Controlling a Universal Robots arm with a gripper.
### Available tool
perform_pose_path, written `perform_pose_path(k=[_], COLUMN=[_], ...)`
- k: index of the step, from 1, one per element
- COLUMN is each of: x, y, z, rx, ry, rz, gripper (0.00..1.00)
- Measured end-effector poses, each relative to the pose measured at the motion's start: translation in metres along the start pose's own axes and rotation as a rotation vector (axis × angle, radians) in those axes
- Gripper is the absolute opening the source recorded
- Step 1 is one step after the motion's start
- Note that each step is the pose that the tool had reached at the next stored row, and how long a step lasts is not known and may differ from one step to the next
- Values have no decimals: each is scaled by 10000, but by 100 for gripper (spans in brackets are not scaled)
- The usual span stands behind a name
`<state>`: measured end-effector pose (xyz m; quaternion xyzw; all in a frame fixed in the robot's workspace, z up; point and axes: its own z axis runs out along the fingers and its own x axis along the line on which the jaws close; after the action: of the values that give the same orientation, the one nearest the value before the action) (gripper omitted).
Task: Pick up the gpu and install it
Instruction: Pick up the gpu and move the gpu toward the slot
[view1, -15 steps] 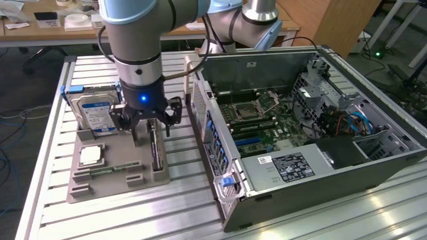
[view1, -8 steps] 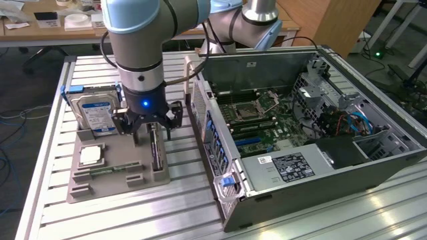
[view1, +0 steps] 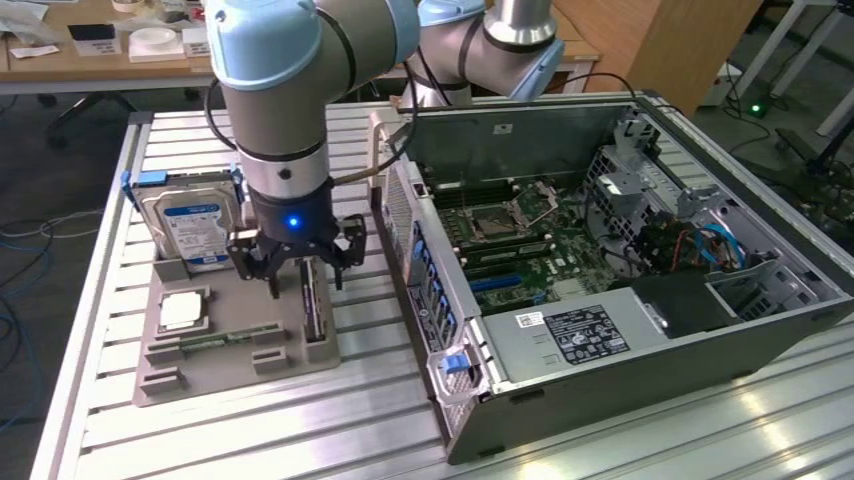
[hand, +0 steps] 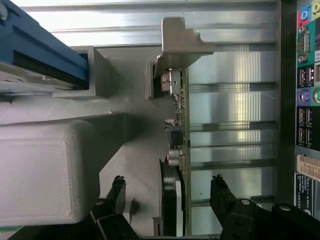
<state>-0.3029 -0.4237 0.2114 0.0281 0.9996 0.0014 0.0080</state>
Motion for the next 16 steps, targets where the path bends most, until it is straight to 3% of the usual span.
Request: perform_pose_path(k=[3, 11, 13, 15, 16], x=[1, 1, 0, 0, 0], y=[-9, -10, -10, -10, -10], z=[50, 52, 52, 52, 52], rx=[-1, 1, 1, 0, 0], ry=[-1, 1, 1, 0, 0], rz=[1, 1, 0, 1, 1], gripper=[78, 77, 64, 64, 58])
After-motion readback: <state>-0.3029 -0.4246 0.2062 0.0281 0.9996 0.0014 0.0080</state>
